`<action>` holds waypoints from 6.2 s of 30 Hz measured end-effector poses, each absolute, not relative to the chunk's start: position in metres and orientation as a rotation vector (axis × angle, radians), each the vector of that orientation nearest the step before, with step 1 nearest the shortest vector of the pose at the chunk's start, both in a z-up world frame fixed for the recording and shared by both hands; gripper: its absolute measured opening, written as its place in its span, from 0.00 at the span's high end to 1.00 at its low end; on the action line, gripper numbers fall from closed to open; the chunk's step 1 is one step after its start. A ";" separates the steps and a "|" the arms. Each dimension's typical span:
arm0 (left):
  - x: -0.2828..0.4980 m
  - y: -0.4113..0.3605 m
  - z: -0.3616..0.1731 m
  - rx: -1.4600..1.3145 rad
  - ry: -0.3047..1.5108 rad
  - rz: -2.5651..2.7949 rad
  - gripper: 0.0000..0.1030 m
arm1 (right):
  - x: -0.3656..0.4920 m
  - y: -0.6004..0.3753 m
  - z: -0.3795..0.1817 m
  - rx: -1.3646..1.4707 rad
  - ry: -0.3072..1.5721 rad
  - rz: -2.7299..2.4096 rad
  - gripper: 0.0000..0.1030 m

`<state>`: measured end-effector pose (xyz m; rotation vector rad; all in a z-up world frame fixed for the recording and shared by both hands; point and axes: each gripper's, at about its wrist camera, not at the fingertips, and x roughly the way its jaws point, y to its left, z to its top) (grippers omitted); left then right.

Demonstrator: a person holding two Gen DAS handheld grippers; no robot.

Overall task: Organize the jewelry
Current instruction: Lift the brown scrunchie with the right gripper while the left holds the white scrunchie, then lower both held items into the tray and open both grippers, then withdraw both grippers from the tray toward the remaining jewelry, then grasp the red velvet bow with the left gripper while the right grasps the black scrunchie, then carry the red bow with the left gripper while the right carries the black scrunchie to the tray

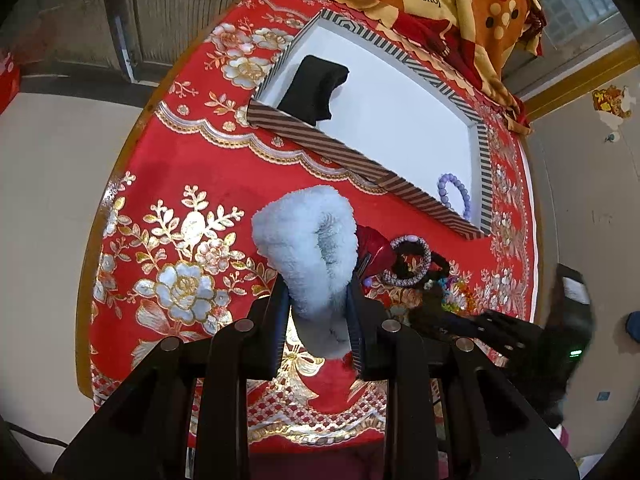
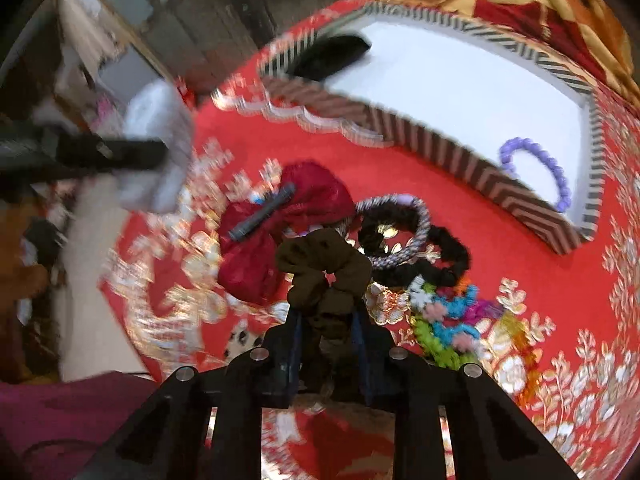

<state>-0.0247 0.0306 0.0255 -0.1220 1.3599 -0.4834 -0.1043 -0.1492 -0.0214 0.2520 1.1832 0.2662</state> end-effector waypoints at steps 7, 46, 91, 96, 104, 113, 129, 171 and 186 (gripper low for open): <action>-0.022 0.020 0.036 -0.090 1.333 -0.516 0.77 | -0.114 -0.175 0.027 0.358 1.072 0.269 0.79; 0.118 -0.115 -0.027 0.150 1.376 -0.386 0.77 | 0.059 -0.352 -0.041 0.532 1.132 -0.058 0.75; 0.050 -0.044 0.038 0.075 1.220 -0.488 0.52 | -0.148 -0.263 0.047 0.492 0.968 -0.135 0.32; 0.033 -0.033 0.030 0.115 1.233 -0.460 0.52 | -0.155 -0.250 0.035 0.442 1.016 -0.173 0.27; 0.001 -0.020 0.028 0.124 1.220 -0.442 0.52 | -0.151 -0.229 0.028 0.407 1.033 -0.183 0.27; -0.023 -0.014 0.030 0.164 1.194 -0.438 0.52 | -0.152 -0.215 0.019 0.422 1.059 -0.145 0.27; -0.052 0.005 0.003 0.141 1.306 -0.501 0.52 | -0.165 -0.199 0.005 0.338 1.068 -0.125 0.27; -0.039 -0.050 -0.038 0.223 1.379 -0.531 0.45 | -0.067 -0.212 -0.051 0.335 1.199 0.087 0.83; -0.029 -0.044 -0.033 0.196 1.319 -0.564 0.84 | -0.093 -0.219 0.016 0.316 1.051 0.087 0.92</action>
